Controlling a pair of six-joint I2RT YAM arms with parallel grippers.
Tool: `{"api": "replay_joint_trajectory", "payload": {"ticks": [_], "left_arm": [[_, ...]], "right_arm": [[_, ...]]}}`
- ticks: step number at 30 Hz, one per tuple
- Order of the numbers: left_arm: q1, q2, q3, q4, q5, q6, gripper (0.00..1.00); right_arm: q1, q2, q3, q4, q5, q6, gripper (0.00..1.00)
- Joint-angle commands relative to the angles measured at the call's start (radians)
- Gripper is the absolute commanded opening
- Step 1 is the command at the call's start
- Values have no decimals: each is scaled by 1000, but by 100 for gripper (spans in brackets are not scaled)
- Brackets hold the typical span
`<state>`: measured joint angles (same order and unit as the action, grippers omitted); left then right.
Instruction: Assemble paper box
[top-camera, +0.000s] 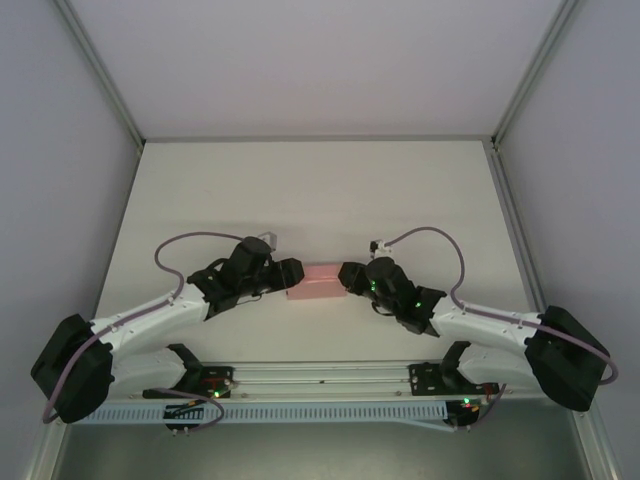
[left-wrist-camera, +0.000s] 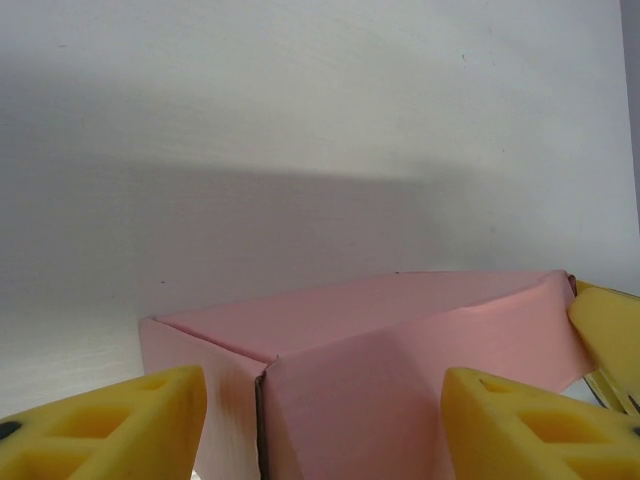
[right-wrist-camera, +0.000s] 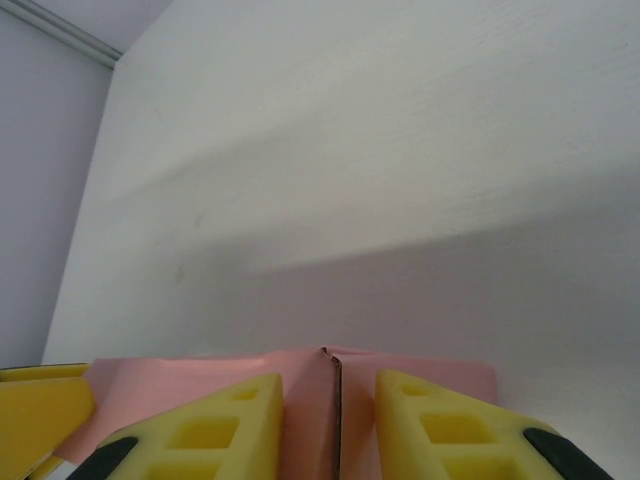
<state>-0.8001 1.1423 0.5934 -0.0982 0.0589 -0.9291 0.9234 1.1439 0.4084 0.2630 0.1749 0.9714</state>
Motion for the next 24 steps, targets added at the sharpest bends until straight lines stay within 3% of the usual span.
{"api": "replay_joint_trajectory", "payload": {"ticks": [1,5,11,16,24], "left_arm": [[11,-11,3,-24,14,29,63],[28,-25,8,-41,18,28,65],[64,-83,-30,-31,26,22,62],[86,-152,-141,86,98,4,57],[113,-150,-268,205,149,11,27]], "right_arm": [[25,89,-124,-146,-39,-22,28],[35,137,-192,-54,29,-79,18],[37,144,-177,-47,49,-146,15],[35,127,-165,-71,48,-136,15],[34,101,-180,-73,61,-124,15]]}}
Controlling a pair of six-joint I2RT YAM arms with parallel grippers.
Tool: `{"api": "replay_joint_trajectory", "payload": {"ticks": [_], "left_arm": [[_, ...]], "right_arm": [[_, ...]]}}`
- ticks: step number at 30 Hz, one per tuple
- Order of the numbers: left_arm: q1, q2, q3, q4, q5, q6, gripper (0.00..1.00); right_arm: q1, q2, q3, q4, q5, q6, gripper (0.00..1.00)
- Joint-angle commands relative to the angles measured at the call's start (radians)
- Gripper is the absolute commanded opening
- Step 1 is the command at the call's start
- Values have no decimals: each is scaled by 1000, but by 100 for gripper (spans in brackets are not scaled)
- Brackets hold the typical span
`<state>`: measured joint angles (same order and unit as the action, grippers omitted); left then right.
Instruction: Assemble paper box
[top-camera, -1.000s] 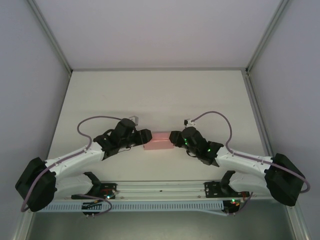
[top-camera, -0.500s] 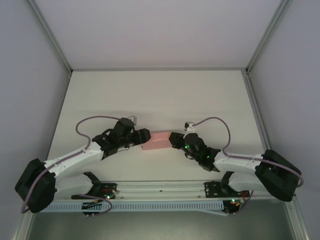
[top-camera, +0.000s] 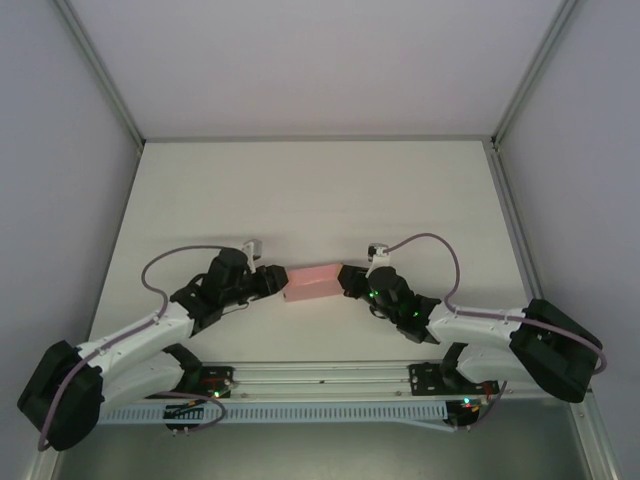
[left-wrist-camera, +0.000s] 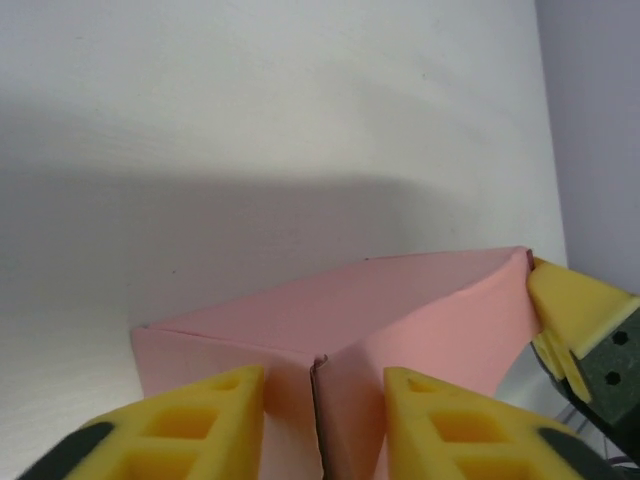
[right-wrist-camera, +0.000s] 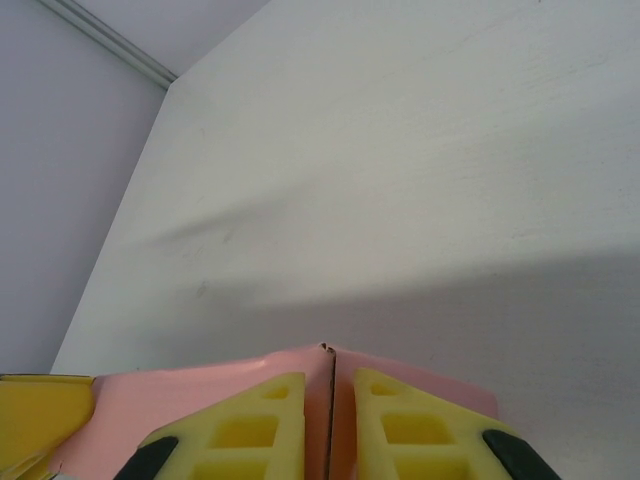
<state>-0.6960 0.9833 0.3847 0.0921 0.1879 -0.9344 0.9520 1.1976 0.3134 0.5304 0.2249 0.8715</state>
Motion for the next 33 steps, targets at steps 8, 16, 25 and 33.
{"api": "replay_joint_trajectory", "payload": {"ticks": [8,16,25,33], "left_arm": [[11,68,-172,198,34,187,0],[10,60,-199,198,0,286,0],[-15,117,-76,161,10,315,24],[-21,83,162,-86,-122,373,94]], "right_arm": [[-11,76,-120,-190,-33,-150,12],[-20,47,-169,-73,-47,-238,0],[-20,-10,-57,-243,-48,-230,10],[-21,-61,187,-557,58,-198,27]]}}
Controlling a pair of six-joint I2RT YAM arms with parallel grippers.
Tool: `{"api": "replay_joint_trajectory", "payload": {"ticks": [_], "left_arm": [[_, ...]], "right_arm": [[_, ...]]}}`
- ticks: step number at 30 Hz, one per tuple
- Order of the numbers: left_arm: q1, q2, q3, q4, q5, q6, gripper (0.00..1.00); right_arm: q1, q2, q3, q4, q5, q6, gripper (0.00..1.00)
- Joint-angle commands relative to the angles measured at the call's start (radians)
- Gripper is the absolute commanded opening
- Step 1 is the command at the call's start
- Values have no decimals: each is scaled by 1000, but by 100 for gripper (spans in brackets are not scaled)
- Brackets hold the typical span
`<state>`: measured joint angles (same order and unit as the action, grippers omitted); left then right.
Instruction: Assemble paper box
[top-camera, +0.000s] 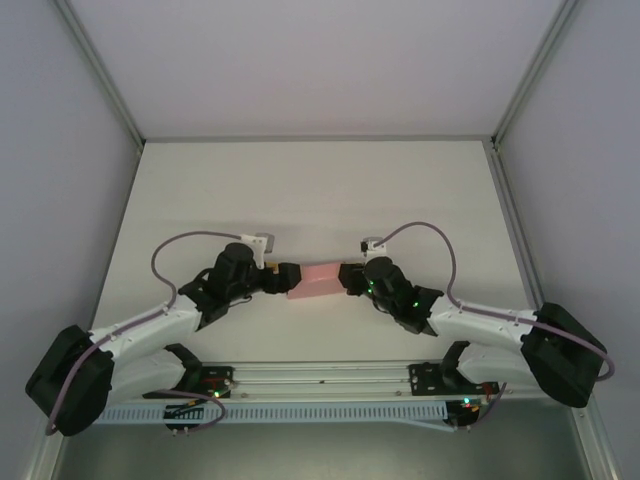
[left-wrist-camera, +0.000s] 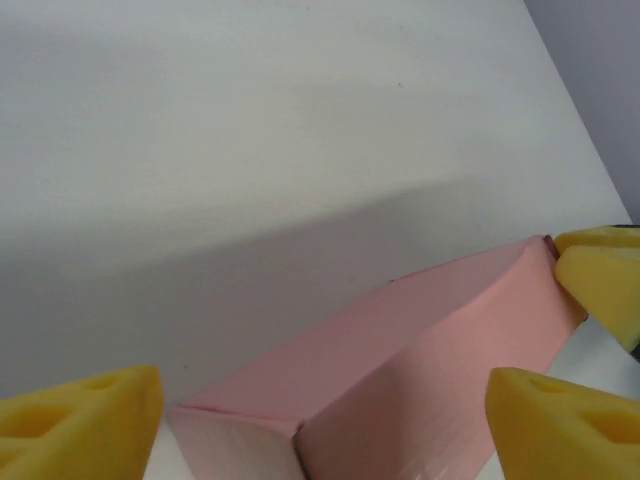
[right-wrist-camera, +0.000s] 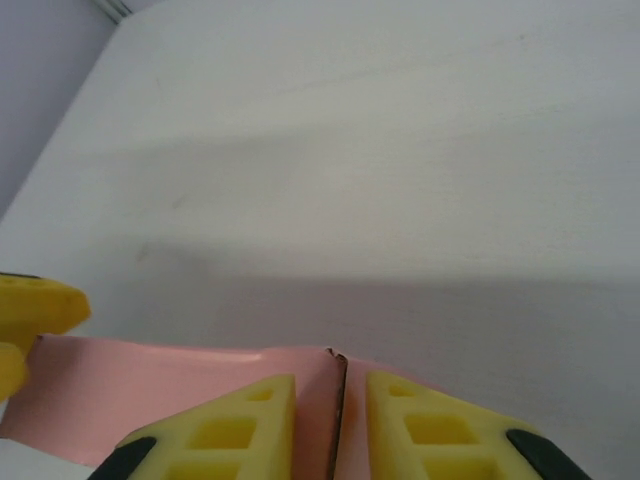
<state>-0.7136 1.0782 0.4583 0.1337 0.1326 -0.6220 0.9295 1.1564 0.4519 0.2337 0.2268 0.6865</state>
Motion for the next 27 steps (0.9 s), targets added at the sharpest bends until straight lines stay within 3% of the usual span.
{"api": "replay_joint_trajectory", "payload": {"ticks": [1,5,8,10,16,27], "left_arm": [[-4,-16,114,-143,-79,71,100],[-4,-22,250,-271,-179,94,100],[3,-16,357,-386,-287,95,100],[17,-8,415,-456,-346,84,100],[84,-22,464,-498,-371,90,100],[214,-67,418,-476,-349,139,100]], "right_arm": [[1,-36,68,-278,61,-25,31],[-8,-94,154,-358,75,-73,53],[-22,-116,219,-397,26,-182,85],[-32,-115,259,-412,-59,-287,100],[-34,-45,406,-528,-284,-719,100],[-34,322,766,-911,-437,-1233,100]]}}
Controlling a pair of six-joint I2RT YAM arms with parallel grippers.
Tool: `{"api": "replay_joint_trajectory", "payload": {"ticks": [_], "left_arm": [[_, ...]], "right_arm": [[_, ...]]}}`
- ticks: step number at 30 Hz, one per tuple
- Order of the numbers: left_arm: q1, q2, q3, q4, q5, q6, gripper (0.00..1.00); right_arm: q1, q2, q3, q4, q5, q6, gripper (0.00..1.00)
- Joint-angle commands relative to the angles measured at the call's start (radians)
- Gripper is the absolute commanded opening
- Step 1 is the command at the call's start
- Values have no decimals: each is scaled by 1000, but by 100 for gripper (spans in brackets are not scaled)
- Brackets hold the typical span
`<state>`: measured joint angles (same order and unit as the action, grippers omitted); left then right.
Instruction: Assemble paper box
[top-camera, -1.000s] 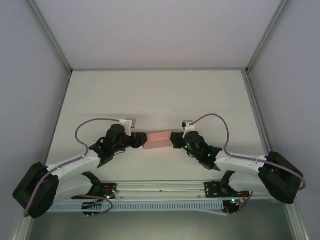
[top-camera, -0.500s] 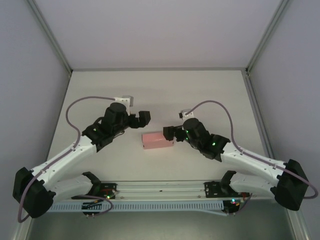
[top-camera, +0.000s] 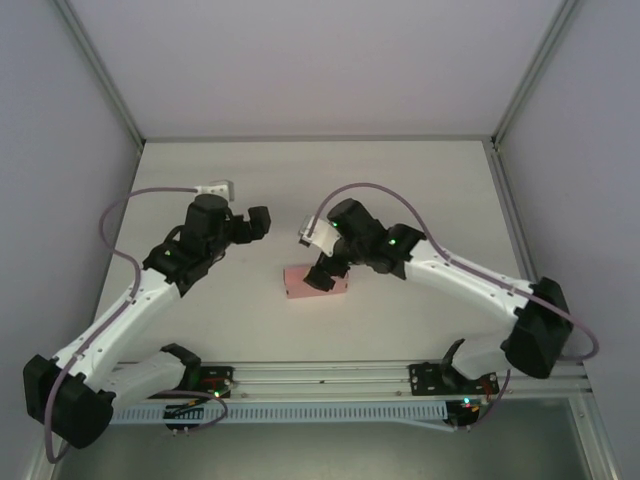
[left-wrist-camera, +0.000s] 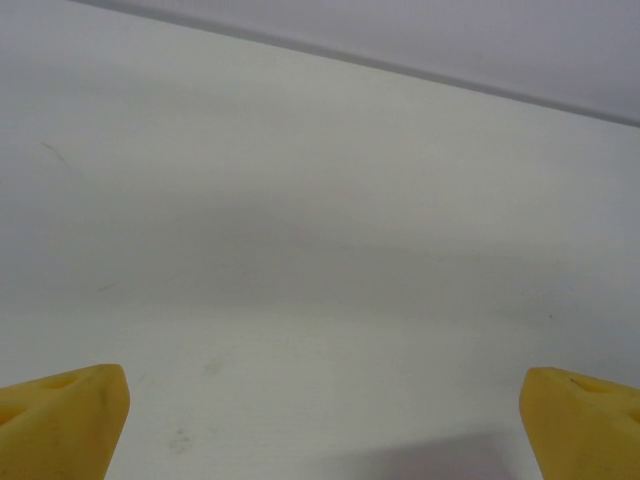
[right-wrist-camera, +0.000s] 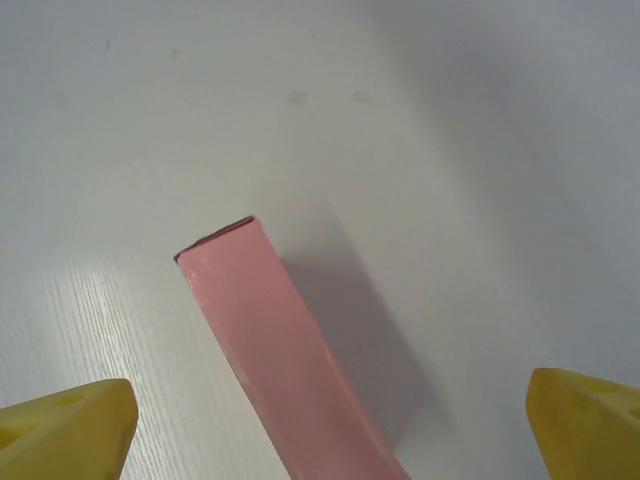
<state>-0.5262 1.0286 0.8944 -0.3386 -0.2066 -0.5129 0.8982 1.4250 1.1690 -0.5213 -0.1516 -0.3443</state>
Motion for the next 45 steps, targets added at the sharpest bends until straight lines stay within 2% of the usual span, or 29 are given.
{"api": "replay_joint_trajectory", "payload": {"ticks": [1,8,13,20,23,27,30,33,39,42,44,45], "left_arm": [[36,-16,-22,-4,-7,30,100],[75,-16,-35,-6,-1,36,100],[81,-13,-46,-10,0,39,100],[83,-42,-67,-10,29,35,100],[83,-65,-71,-11,26,40,100],[83,-86,-76,-10,24,39,100],[83,-93,-82,-10,19,36,100],[83,-91,-80,-14,16,33,100],[84,-88,-78,-22,-6,23,100],[84,-87,-81,-21,-11,22,100],[84,-83,-81,-19,-11,22,100],[84,-80,-82,-16,-9,24,100]], "right_arm": [[-2,81,63,-169,-52,-229,100],[-1,224,102,-188,34,-376,100],[-2,307,143,-193,42,-391,99],[-2,415,221,-288,-40,-404,82],[-2,451,255,-340,-47,-412,69],[-1,466,293,-384,-55,-416,46],[0,445,298,-372,-22,-406,36],[1,415,295,-348,62,-386,26],[29,359,218,-176,466,-371,28],[34,326,133,64,687,-392,28],[33,294,45,276,761,-454,24],[32,282,0,382,771,-498,26]]}}
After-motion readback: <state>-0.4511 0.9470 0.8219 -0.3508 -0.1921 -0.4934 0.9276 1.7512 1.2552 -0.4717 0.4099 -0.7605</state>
